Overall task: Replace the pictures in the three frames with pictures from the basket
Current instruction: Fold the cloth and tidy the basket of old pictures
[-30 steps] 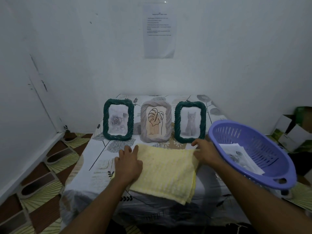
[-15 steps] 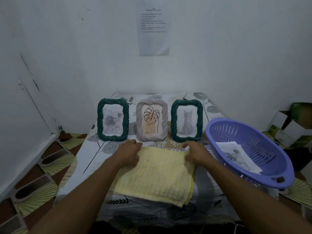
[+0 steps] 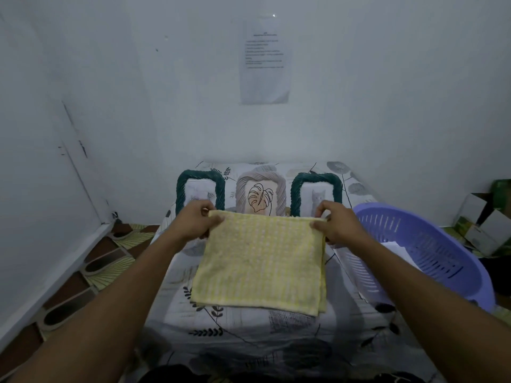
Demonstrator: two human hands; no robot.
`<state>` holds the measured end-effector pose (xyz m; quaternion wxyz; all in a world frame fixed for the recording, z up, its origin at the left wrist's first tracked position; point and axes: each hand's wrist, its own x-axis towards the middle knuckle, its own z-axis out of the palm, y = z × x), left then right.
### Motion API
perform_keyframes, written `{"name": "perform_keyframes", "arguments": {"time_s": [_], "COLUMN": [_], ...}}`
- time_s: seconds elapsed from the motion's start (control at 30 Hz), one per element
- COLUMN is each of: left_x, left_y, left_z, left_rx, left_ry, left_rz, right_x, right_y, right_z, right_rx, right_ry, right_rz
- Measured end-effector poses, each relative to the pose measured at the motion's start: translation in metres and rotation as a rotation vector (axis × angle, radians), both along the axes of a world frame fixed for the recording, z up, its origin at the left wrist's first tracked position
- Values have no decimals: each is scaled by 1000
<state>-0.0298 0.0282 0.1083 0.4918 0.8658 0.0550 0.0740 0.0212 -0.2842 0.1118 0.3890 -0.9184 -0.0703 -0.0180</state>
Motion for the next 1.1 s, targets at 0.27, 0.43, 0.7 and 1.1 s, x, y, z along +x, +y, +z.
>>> {"name": "perform_keyframes", "arguments": {"time_s": [0.27,0.43,0.7,1.1], "left_x": [-7,-7,-13,-16], "left_y": [-63,-79,-88,-87], "left_z": [21,17,15,13], "left_rx": [-277,-404,-489,-290], "left_ry": [-42,-40,-74,-169], "left_rz": [-225,-277,-304,-270], "right_x": [-30,-37,-34,-29], "right_y": [36,42,39,43], "right_z": [33,39,25,25], "right_rx": [368,557,417,310], "right_ry": [265,358,97,-59], "right_rz": [276,428,345,323]}}
